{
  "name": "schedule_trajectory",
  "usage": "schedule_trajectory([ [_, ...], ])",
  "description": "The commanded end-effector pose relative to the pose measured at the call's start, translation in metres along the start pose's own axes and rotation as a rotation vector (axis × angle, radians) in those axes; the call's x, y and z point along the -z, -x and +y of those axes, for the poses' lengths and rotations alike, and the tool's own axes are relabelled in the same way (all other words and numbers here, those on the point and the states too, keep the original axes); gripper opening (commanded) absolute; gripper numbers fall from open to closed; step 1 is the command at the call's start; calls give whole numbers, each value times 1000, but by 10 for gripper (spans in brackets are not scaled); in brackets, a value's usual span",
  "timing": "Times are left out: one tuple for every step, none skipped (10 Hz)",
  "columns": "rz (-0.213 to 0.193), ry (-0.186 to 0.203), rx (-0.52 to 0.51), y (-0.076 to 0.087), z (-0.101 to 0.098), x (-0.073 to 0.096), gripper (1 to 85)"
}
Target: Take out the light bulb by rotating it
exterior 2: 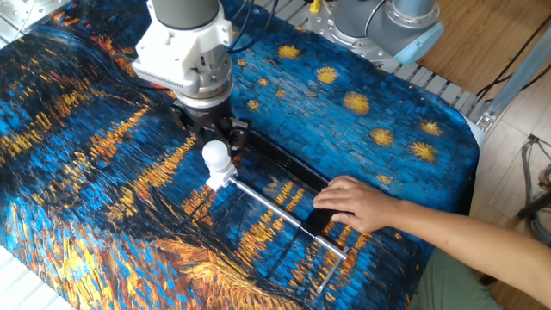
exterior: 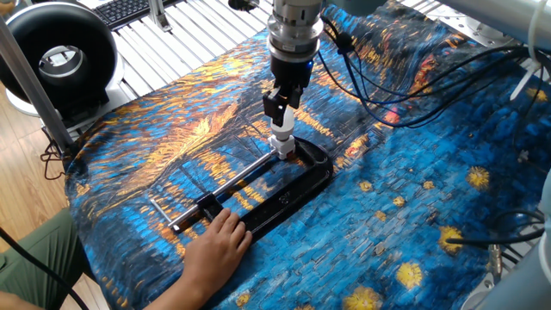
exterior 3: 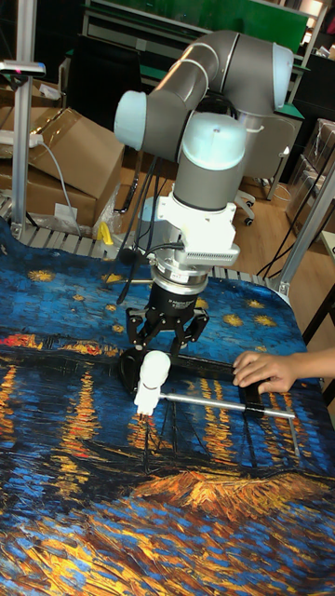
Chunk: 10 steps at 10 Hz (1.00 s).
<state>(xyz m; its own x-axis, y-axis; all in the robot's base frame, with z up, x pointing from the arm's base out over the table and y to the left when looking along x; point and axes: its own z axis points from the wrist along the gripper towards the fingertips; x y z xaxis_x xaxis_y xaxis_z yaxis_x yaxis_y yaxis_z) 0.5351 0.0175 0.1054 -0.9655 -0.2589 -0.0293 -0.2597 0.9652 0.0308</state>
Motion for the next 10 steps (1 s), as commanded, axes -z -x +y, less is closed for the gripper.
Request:
schedule_trajectory([
  [-9, 7, -21, 4, 0, -4, 550],
  [-10, 7, -23, 5, 0, -5, 550],
  [-12, 7, -24, 6, 0, -7, 547],
  [-13, 8, -29, 7, 0, -8, 547],
  [-15, 7, -33, 8, 0, -9, 543],
  [-15, 8, -37, 8, 0, -9, 533],
  [-16, 7, -38, 9, 0, -10, 533],
  [-18, 7, -44, 9, 0, -10, 520],
  [-18, 7, -53, 9, 0, -11, 493],
  [-17, 4, -61, 9, 0, -11, 450],
])
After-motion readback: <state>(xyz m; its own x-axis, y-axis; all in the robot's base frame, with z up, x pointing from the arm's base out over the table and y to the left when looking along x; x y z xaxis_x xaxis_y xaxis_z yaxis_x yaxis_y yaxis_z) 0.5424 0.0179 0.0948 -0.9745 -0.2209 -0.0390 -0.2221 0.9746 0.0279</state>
